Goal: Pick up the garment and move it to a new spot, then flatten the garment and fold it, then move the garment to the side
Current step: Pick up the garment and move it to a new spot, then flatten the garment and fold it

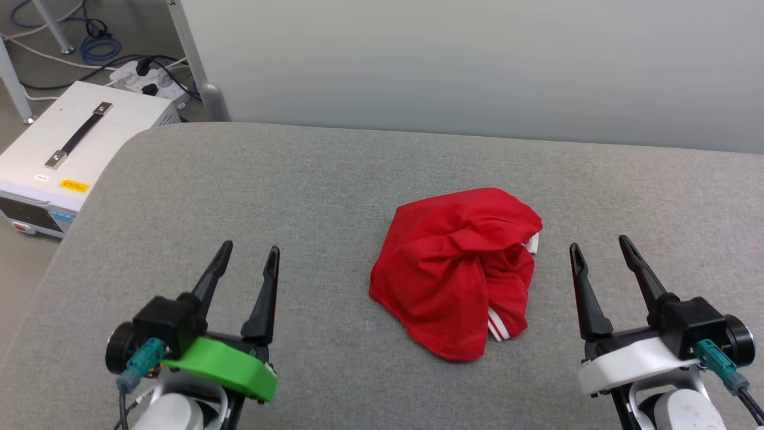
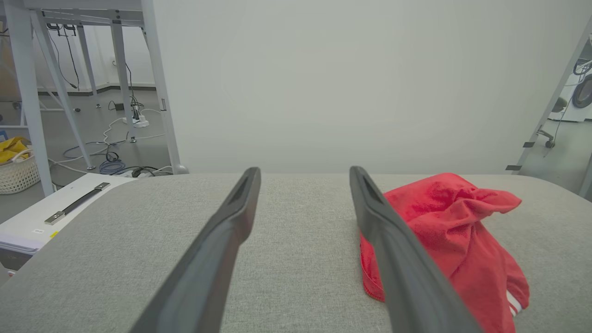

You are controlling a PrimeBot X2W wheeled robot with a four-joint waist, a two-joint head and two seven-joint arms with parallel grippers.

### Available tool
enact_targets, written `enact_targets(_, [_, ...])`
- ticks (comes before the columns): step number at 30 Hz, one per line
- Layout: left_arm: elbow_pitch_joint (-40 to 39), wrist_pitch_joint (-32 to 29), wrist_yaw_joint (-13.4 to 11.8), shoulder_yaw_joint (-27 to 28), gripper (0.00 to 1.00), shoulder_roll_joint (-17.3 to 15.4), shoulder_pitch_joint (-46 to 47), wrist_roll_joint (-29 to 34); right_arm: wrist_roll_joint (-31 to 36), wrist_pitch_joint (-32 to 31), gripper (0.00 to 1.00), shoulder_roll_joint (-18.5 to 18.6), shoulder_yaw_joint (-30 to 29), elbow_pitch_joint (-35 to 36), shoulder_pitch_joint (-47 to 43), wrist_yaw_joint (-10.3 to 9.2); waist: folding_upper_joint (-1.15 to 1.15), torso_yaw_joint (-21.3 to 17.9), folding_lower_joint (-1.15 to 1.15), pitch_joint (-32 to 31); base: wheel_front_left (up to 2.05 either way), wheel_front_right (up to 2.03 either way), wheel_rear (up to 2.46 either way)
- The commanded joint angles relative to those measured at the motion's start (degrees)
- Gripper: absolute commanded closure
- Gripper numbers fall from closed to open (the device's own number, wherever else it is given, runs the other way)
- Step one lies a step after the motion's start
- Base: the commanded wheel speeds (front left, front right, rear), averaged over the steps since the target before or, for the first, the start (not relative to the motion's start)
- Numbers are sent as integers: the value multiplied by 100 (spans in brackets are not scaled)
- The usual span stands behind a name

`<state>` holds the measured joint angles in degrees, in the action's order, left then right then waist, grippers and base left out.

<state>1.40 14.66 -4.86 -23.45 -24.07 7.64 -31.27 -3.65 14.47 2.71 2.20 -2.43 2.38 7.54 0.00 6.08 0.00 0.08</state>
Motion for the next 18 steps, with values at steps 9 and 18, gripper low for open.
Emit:
enact_targets(9, [-260, 33, 366, 600, 0, 705, -646, 838, 55, 52, 0, 17, -3, 19, -147, -5, 0, 16, 0, 17, 0, 0, 0])
enact_targets(18, [-132, 33, 767, 993, 0, 1013, -648, 1190, 199, 52, 0, 17, 111, 24, -104, -5, 0, 47, 0, 64, 0, 0, 0])
